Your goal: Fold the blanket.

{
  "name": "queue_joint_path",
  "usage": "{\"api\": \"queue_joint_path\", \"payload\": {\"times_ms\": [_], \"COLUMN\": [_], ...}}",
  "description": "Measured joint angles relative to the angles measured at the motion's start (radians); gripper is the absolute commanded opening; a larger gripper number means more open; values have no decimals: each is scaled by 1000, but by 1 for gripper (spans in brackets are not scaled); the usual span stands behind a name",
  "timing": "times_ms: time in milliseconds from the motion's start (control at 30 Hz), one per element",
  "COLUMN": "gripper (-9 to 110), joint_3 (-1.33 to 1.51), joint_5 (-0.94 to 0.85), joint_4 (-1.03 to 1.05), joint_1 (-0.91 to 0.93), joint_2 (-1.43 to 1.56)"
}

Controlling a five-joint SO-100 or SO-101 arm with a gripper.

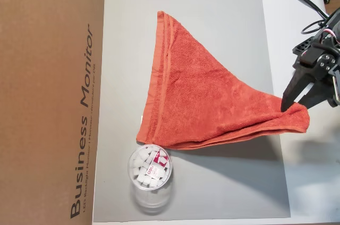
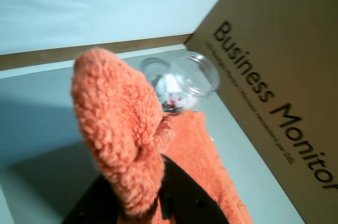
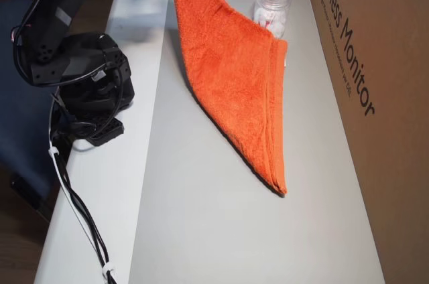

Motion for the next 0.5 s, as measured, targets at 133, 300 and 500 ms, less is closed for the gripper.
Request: {"api": "queue_joint_path", "payload": {"times_ms": [133,300,500], "gripper": [0,0,0], "joint_3": [-41,-89,-130], "joint_5": [0,35,98], "joint_4": [0,0,0], "joint_1": [77,181,302], "joint_2": [0,2,2]}}
